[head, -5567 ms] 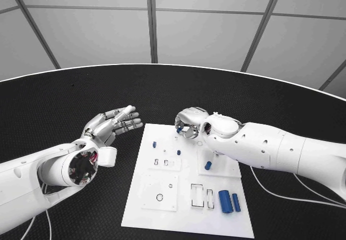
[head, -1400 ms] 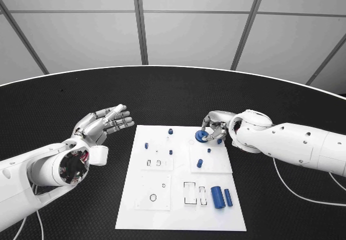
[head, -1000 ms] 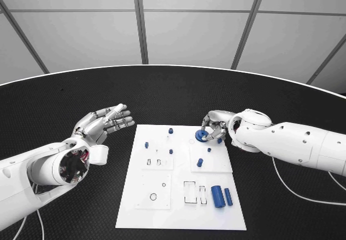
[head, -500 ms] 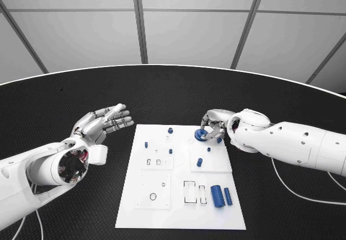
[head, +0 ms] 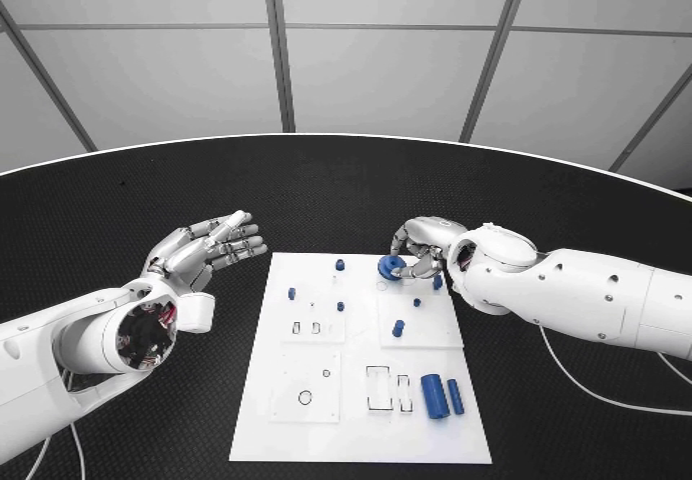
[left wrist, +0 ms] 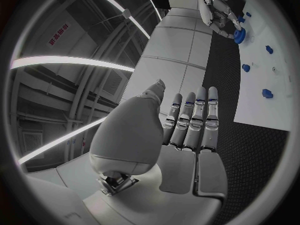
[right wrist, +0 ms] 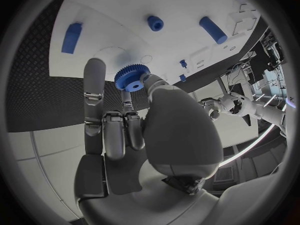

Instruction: Assemble the parts on the task board

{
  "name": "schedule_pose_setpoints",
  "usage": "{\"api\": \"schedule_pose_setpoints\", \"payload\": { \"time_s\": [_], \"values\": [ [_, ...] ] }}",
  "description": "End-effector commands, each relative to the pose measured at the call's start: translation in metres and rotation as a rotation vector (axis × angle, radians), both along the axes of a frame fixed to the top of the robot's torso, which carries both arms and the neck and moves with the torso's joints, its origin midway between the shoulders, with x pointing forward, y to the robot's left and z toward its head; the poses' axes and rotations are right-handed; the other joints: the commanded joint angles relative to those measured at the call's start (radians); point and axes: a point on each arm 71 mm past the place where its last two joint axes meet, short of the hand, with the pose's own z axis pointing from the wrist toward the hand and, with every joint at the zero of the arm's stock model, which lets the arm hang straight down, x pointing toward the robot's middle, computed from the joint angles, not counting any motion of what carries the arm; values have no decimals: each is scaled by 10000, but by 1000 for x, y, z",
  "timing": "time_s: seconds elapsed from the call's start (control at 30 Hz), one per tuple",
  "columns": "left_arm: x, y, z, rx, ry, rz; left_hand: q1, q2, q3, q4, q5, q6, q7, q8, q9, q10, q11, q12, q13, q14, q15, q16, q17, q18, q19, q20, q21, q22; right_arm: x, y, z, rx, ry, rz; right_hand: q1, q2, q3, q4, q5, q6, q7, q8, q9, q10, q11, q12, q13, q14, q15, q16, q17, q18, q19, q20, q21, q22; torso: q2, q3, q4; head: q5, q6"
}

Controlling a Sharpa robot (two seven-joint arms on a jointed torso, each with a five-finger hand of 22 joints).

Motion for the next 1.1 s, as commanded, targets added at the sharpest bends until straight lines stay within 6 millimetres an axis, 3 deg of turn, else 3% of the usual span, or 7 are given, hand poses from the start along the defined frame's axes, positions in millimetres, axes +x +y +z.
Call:
{"api": "schedule_pose_setpoints", "payload": {
  "time_s": [0.03, 0.37, 0.53, 0.8, 1.1],
  "values": [
    [0, 0, 0, -1, -1, -6, 12, -78, 66, -11, 18, 43, 520, -42, -14, 72, 4, -51, -11, -40, 5, -56, 15, 201, 100, -1, 47, -13, -4, 10, 3, -36, -260, 265, -102, -28, 82, -1, 37, 288, -153, 4, 13, 1059, -53, 24, 2627, 1040, -64, 25, 2629, 24, 568, -97, 44, -14, -3, -15, 21, -4, 69],
    [2, -3, -1, -9, -4, -42, 12, -78, 66, -11, 18, 43, 520, -42, -14, 72, 4, -51, -11, -40, 5, -56, 15, 201, 100, -1, 47, -13, -11, 65, 11, -579, -1492, 1519, -144, -75, 241, -37, 129, 318, -161, -47, -4, 1059, -65, 24, 2627, 1040, -78, 25, 2629, 24, 567, -114, 62, -70, 39, -25, 54, 32, 167],
    [2, -4, 0, -16, -2, -65, 21, -68, 85, -15, 20, 45, 517, -47, -15, 77, 4, -70, -11, -29, 5, -64, 20, 201, 103, -2, 47, -19, -7, 85, 11, -794, -1817, 1781, -150, -77, 251, -36, 130, 323, -161, -49, -4, 1059, -64, 24, 2627, 1040, -78, 25, 2629, 26, 566, -115, 50, -92, 45, -59, 107, 26, 143],
    [1, -5, 0, -23, 0, -90, 21, -68, 85, -15, 20, 45, 517, -47, -15, 77, 4, -70, -11, -29, 5, -64, 20, 201, 103, -2, 47, -19, -2, 101, 8, -1000, -1870, 1943, -160, -78, 261, -34, 130, 329, -161, -51, -5, 1059, -64, 24, 2627, 1040, -79, 25, 2629, 26, 566, -116, 48, -101, 87, -78, 157, 16, 140],
    [0, -6, 0, -32, 1, -120, 21, -68, 85, -15, 20, 45, 517, -47, -15, 77, 4, -70, -11, -29, 5, -64, 20, 201, 103, -2, 47, -19, 2, 109, 4, -1238, -1657, 2028, -179, -84, 274, -30, 126, 329, -159, -59, -7, 1059, -61, 24, 2627, 1040, -80, 25, 2629, 25, 566, -117, 55, -100, 60, -60, 143, 68, 39]
  ]
}}
